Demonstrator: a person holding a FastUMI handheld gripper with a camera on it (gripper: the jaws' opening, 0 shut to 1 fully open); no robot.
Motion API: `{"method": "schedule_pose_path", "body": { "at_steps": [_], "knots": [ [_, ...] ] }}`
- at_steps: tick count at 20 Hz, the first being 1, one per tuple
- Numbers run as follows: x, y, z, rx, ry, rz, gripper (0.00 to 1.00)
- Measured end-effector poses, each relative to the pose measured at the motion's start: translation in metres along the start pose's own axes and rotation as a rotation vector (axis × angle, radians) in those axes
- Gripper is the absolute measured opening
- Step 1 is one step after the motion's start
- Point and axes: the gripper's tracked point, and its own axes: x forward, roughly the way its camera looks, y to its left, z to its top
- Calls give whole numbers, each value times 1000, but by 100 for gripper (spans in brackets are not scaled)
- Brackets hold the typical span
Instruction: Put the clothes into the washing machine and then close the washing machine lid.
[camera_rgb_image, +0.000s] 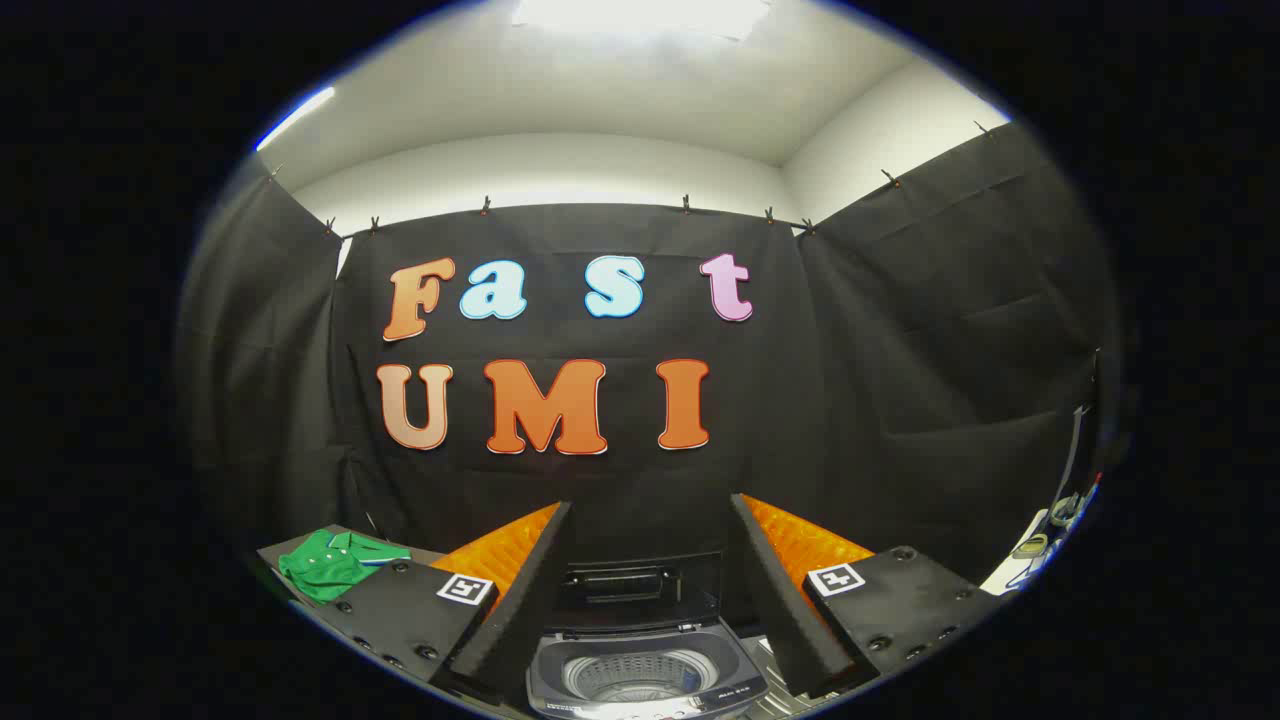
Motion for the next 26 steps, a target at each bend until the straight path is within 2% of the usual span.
{"method": "schedule_pose_path", "body": {
  "at_steps": [3,9,26],
  "knots": [
    [0,5,-10,-6,24,21,98],
    [-2,4,-17,8,47,0,98],
    [-1,-16,-8,38,37,-49,98]
  ]
}}
